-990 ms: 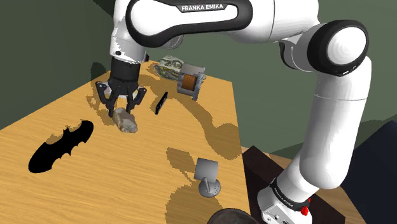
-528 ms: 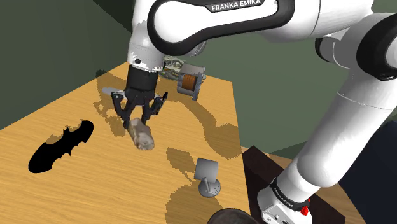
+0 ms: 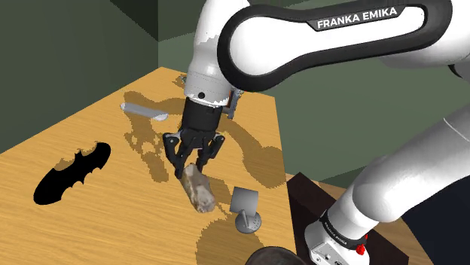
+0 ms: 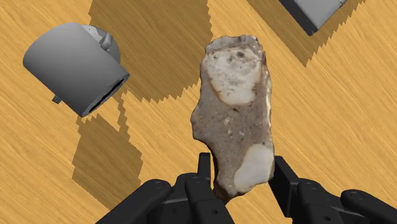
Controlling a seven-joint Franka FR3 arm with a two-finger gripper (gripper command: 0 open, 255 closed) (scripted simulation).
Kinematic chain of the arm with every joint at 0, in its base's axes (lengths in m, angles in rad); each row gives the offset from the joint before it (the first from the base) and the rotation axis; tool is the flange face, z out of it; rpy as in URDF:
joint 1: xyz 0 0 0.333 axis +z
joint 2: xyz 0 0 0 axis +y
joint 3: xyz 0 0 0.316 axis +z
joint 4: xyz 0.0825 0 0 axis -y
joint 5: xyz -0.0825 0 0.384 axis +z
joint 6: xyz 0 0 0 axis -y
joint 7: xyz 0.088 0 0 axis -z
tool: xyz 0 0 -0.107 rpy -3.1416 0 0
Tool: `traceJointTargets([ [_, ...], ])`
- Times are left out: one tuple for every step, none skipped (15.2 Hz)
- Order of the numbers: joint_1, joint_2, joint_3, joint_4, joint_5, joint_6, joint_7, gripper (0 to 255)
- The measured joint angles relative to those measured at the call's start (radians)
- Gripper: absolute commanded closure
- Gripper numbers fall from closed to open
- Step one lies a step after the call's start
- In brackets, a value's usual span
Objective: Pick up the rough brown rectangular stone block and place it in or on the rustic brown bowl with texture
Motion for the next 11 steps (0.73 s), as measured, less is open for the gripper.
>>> traceJointTargets([
  [0.012, -0.044, -0.01, -0.027, 0.028, -0.013, -0.011, 255],
  [0.029, -0.088, -0.014, -0.059, 0.057, -0.02, -0.014, 255],
  [0.047, -0.128, -0.018, -0.089, 0.083, -0.026, -0.017, 255],
  [0.067, -0.178, -0.03, -0.124, 0.11, -0.04, -0.024, 255],
  [0.09, -0.226, -0.039, -0.158, 0.137, -0.051, -0.026, 255],
  [0.107, -0.26, -0.044, -0.181, 0.155, -0.06, -0.025, 255],
  [0.126, -0.291, -0.043, -0.201, 0.173, -0.066, -0.016, 255],
  [0.149, -0.333, -0.049, -0.227, 0.193, -0.079, -0.01, 255],
  [0.175, -0.38, -0.059, -0.258, 0.213, -0.095, -0.006, 255],
  [0.193, -0.414, -0.067, -0.278, 0.225, -0.109, -0.002, 255],
  [0.217, -0.454, -0.073, -0.307, 0.241, -0.12, 0.004, 255],
])
